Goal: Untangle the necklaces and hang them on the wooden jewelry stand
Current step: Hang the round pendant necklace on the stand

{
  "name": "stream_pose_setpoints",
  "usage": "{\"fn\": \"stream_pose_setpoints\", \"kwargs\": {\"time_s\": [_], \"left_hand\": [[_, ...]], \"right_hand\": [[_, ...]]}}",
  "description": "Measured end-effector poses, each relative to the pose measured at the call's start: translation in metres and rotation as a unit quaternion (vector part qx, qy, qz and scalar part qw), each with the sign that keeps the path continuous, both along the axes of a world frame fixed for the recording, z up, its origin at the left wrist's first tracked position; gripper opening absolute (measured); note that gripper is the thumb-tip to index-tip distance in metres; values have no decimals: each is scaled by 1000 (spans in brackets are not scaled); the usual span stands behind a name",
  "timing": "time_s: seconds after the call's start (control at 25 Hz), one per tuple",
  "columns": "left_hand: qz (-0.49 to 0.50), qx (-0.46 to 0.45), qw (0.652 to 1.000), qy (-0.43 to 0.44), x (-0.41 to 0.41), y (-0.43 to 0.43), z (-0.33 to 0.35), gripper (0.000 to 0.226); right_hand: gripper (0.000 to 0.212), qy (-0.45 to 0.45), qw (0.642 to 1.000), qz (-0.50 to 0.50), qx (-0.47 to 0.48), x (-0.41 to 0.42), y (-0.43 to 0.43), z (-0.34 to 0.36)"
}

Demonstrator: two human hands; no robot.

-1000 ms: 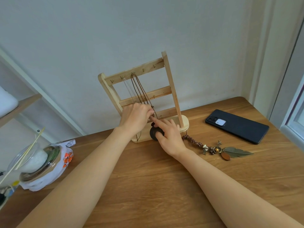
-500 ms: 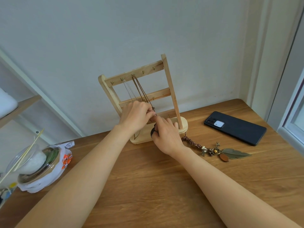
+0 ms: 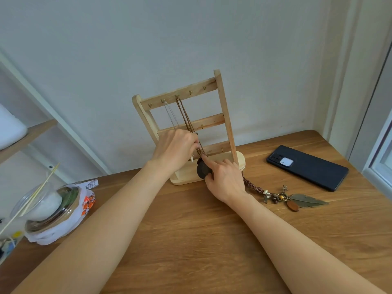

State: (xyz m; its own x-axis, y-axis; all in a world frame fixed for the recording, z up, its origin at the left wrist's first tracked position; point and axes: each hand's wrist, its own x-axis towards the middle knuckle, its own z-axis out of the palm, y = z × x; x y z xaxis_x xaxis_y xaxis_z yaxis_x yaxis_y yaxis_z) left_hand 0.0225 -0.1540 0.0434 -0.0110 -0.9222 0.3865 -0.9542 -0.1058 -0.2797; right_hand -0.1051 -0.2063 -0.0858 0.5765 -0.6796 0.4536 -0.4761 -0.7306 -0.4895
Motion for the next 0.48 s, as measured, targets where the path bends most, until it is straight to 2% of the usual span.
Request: {"fn": "stream_pose_setpoints", "kwargs": {"time_s": [0.2, 0.32, 0.48], "left_hand": [[-80, -1, 994, -71, 2, 10, 46, 15], [-98, -41, 988, -115, 10, 11, 76, 6], [-100, -102, 985, -94, 24, 8, 97, 2]], "right_hand": [[70, 15, 1000, 11, -6, -3, 3, -6], [75, 53, 998, 6, -40, -1, 7, -8], [81, 110, 992, -1, -58, 0, 10, -8]]}}
